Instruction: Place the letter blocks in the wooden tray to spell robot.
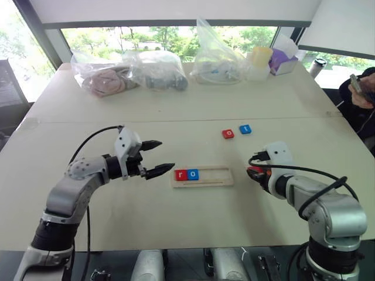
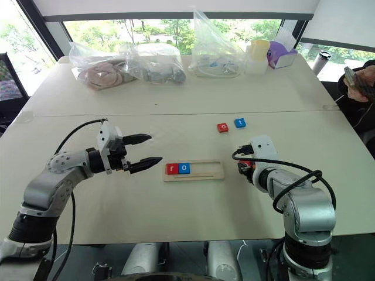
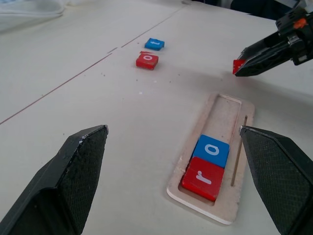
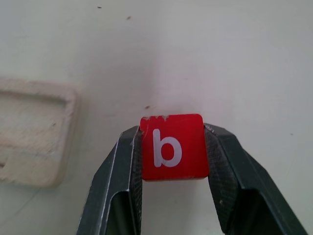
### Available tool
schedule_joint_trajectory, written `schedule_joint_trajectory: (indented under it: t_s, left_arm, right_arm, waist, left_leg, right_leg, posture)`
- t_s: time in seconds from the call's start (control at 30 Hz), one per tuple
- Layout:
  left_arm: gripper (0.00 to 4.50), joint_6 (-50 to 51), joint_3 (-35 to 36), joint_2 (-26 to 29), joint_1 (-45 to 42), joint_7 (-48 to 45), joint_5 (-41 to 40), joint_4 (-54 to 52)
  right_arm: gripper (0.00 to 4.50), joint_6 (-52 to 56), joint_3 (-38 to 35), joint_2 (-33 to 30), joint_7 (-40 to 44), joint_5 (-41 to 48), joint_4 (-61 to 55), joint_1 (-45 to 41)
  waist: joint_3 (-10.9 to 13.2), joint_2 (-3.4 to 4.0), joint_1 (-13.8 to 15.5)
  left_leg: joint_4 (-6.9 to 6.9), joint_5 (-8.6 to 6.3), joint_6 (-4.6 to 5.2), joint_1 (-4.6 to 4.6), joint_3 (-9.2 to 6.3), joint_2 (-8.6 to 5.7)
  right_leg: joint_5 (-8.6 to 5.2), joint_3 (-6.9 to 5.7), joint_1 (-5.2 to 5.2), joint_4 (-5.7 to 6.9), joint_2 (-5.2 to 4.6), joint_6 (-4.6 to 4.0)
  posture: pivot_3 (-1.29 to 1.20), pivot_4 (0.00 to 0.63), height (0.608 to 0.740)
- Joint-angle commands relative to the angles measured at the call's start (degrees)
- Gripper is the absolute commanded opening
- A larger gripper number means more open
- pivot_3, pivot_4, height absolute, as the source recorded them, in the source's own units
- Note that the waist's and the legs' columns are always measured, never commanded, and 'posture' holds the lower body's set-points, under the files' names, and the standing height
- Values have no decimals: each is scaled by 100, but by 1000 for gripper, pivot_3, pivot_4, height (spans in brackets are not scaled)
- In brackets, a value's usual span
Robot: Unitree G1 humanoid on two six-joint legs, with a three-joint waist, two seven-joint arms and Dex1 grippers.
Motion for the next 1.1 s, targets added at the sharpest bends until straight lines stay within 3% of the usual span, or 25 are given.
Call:
schedule_joint_trajectory:
  t_s: [0.03, 0.1, 0.23, 0.3, 0.33, 0.43, 0.5, 0.63, 0.83, 1.1]
  left_arm:
    - [4500, -43, -24, -23, -92, -34, -54, -105]
    - [4500, -53, -28, -27, -94, -40, -36, -104]
    - [4500, -57, -32, -31, -78, -17, -21, -110]
    - [4500, -55, -31, -39, -63, 4, -19, -116]
    - [4500, -58, -29, -42, -64, 8, -16, -105]
    - [4500, -74, -35, -52, -48, 16, -8, -95]
    - [4500, -96, -51, -63, -84, 10, 8, -34]
    - [4500, -123, -66, -73, -148, 12, 24, -1]
    - [4500, -174, -41, -32, -133, -4, 37, -1]
    - [4500, -247, -45, -1, -67, 12, 90, -47]
  right_arm:
    - [1201, 41, -148, 174, -296, -118, -15, 63]
    - [1201, 41, -164, 248, -392, -130, 17, 78]
    - [3181, 41, -171, 97, -320, -37, 19, 0]
    - [4217, -32, -53, -340, -8, 166, -39, -61]
    - [4479, -241, 76, -823, 335, 346, -45, -96]
    - [4479, -1431, 295, -2455, 1908, 973, 42, -74]
    - [4479, -2241, 190, -2975, 2574, 1168, 398, -82]
    - [4479, -5724, 303, -3756, 4395, 812, 2022, 88]
    - [4479, -7451, 901, -3931, 5671, 629, 3766, -274]
    - [4479, -8308, 1586, -3657, 6250, 175, 5407, -1006]
  waist:
    - [0, 0, 2]
    - [0, 0, 3]
    - [0, 0, 0]
    - [1, 1, 0]
    - [1, 2, 0]
    - [15, 13, 7]
    - [17, -1, 7]
    - [25, -16, 4]
    - [31, -25, 10]
    - [31, -24, 10]
  left_leg:
    - [-1, 0, 0, 0, -1, 0]
    - [-3, 0, 0, -1, -1, 0]
    - [-2, 0, 0, -1, -1, 0]
    - [-1, 0, 0, -2, -1, 0]
    - [-1, 0, 0, -1, -1, 0]
    - [4, 0, 0, -8, 2, -8]
    - [5, 0, 1, -6, -4, -9]
    - [0, 0, 1, 0, -8, -7]
    - [5, 0, 1, -1, -6, -7]
    - [24, 0, 1, 0, -4, -7]
  right_leg:
    - [0, 0, 0, 0, 1, 0]
    - [-1, 0, -1, 0, 2, 2]
    - [-1, 0, -1, 0, 2, 2]
    - [-1, 0, -1, 0, 1, 2]
    - [-1, 0, 0, -1, 1, 2]
    - [-2, 2, 0, -8, -9, 3]
    - [-16, 1, 6, -12, -5, 26]
    - [-18, 2, 8, -12, 4, 28]
    - [-15, 3, 12, -9, 4, 24]
    - [-6, 5, 15, 2, 5, 11]
  posture:
    - [0, 150, 740]
    - [0, 150, 740]
    - [0, 150, 740]
    - [0, 150, 740]
    - [0, 150, 740]
    - [0, 150, 740]
    - [0, 150, 740]
    - [0, 150, 740]
    - [0, 150, 740]
    - [0, 150, 740]
